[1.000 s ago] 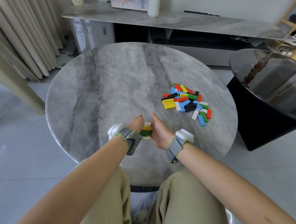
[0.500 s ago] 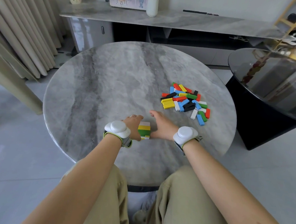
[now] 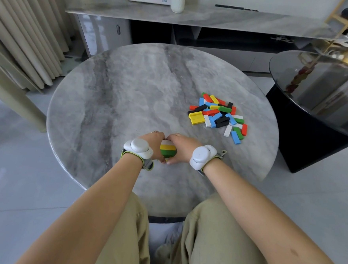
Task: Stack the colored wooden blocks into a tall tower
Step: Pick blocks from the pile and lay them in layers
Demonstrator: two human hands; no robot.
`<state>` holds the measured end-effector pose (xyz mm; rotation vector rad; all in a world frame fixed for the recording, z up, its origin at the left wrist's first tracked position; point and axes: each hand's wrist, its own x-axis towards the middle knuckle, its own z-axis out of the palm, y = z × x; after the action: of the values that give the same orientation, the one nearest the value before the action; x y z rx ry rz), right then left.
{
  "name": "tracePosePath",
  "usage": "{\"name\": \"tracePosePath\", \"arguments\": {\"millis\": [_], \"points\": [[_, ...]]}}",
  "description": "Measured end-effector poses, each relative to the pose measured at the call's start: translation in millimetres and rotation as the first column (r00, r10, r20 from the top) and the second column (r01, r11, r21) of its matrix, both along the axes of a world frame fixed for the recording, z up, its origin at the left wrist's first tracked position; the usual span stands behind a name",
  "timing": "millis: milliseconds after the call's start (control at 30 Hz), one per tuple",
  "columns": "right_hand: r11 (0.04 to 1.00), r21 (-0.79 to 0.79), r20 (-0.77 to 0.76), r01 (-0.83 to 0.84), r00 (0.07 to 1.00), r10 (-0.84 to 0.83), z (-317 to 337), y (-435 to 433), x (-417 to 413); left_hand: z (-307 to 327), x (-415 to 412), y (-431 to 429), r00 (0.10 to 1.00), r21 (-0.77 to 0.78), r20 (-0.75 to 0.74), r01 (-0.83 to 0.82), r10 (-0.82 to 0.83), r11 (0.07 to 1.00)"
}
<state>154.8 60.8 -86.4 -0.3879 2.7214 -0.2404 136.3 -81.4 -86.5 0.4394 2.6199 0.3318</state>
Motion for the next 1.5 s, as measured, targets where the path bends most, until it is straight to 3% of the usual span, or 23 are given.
{"name": "tracePosePath", "arguments": {"millis": [1500], "points": [[1.000,0.013,-0.026,0.007,1.000,-0.007,-6.4,0.1,-1.5,0.8,-1.3,2.1,0.998,-0.061,-0.001,0.061,-0.061,0.996]]}}
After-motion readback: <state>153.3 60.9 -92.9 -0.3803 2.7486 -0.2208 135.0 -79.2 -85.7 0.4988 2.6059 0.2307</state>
